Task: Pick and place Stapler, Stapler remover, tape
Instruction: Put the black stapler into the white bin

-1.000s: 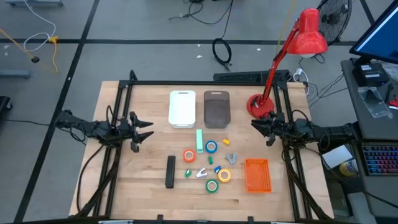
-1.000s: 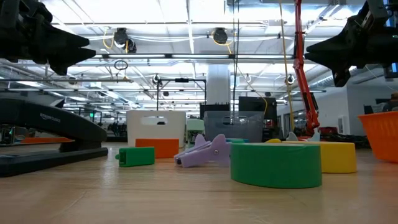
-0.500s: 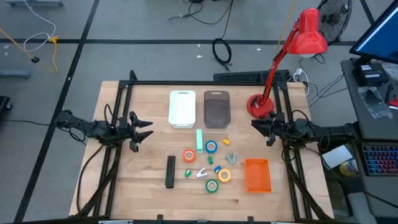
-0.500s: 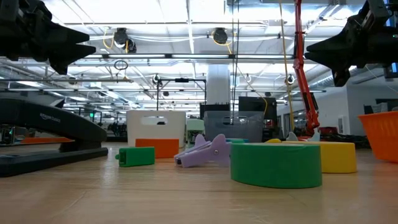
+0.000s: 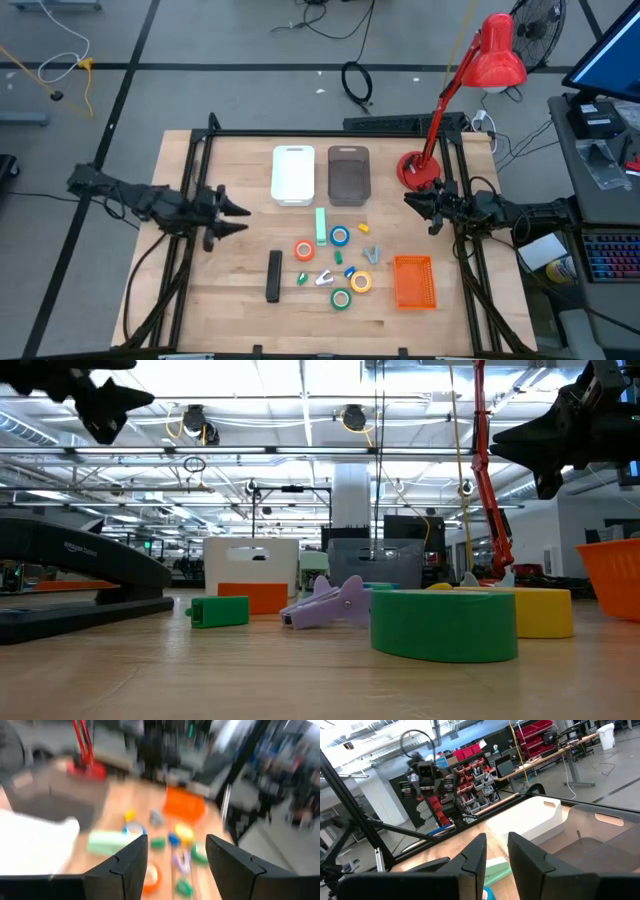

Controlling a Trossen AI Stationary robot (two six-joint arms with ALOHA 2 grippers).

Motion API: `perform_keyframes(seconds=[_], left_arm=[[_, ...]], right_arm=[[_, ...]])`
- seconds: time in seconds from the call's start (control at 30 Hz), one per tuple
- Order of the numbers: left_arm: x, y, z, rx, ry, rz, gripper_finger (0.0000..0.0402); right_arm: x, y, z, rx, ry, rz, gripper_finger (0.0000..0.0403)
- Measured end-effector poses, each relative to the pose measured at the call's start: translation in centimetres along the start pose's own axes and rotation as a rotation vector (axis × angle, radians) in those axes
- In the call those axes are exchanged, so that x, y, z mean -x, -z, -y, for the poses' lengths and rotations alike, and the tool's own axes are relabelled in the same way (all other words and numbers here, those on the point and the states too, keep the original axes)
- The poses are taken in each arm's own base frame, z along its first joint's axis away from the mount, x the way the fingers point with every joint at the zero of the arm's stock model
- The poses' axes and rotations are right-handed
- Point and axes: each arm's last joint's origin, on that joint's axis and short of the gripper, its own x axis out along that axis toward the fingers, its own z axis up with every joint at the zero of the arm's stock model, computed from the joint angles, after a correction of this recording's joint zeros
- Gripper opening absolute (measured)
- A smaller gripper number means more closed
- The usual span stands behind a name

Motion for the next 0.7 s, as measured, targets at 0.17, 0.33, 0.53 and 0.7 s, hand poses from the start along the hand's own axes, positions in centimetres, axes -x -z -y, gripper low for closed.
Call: perform_keyframes(seconds=[0.17,0.33,0.53,0.7], left_arm=[[-2.8,-2.7,2.3,0.098,-0.010,-0.203,0.0202],[-5.6,-4.7,4.2,0.183,0.092,-0.162,0.0202],[-7.2,-5.1,4.6,0.257,0.157,-0.117,0.0202],[-7.2,-3.0,2.9,0.596,-0.104,-0.302,0.0202]], right_arm=[[0.0,0.0,0.0,0.000,0.000,0.000,0.0073],[0.0,0.0,0.0,0.000,0.000,-0.001,0.0073],[0.0,0.0,0.0,0.000,0.000,-0.001,0.0073],[0.0,0.0,0.0,0.000,0.000,-0.001,0.0073]])
